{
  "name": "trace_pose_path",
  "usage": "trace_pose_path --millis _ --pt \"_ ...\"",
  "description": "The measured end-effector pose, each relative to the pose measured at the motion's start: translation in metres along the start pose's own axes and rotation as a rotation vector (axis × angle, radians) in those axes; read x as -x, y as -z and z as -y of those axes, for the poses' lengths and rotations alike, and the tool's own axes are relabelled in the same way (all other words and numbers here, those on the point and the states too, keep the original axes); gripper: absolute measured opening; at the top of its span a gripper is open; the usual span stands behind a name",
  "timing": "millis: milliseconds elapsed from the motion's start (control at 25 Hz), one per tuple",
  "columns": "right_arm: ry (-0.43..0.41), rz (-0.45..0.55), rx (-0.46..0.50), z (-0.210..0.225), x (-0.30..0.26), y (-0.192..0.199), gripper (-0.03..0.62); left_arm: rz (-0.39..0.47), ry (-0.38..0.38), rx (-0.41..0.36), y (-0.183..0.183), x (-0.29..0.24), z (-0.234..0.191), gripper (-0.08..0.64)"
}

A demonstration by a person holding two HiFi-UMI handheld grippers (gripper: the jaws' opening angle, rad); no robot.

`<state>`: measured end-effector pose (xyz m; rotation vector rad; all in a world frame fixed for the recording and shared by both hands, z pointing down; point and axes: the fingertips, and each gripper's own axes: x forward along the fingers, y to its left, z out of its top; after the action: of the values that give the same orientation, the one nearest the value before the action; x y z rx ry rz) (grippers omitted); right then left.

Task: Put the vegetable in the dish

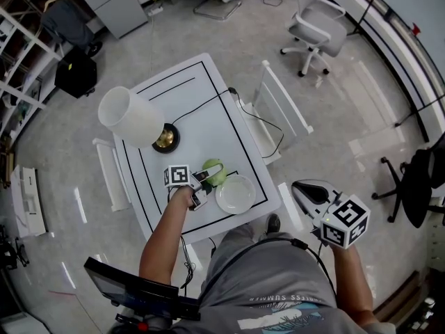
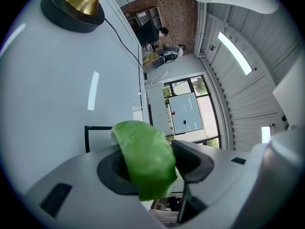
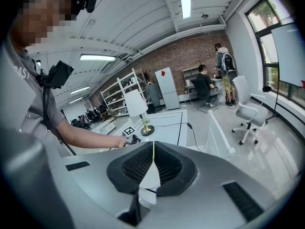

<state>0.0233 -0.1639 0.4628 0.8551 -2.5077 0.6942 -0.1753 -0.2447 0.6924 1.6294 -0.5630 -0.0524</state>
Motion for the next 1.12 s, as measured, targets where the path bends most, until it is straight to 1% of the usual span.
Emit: trace_pose_path --millis 120,280,480,560,720,840,1000,1120 --pt "-0.011 -0.016 0.001 0.004 -0.008 0.006 0.011 0.013 0.01 0.007 0.001 0.001 -0.001 0.217" --pt "-0.016 -0.073 -0.023 0.019 -0.033 0.023 0.011 0.024 0.022 0.014 -0.003 0.003 -0.002 0.218" --pt "-0.052 -0.108 -0.05 0.016 -0.051 0.039 0.011 0.034 0.024 0.016 0.001 0.005 -0.004 0.218" --pt "-0.06 -0.126 -0.055 0.017 -0.055 0.046 0.011 0.035 0.018 0.002 0.001 0.004 -0.004 0.217" --pt "-0.061 -0.142 -0.067 0.021 -0.058 0.053 0.011 0.017 0.0 -0.058 0.005 0.003 -0.001 0.208" --pt "-0.065 -0.147 -0.071 0.021 -0.06 0.055 0.011 0.029 -0.001 -0.071 0.006 0.007 0.002 0.197" --pt "-0.077 -0.159 -0.074 0.018 -0.062 0.06 0.011 0.01 0.037 -0.082 0.014 0.015 0.013 0.169" --pt "-0.086 -0.172 -0.077 0.016 -0.065 0.065 0.011 -0.015 0.062 -0.086 0.02 0.018 0.018 0.164"
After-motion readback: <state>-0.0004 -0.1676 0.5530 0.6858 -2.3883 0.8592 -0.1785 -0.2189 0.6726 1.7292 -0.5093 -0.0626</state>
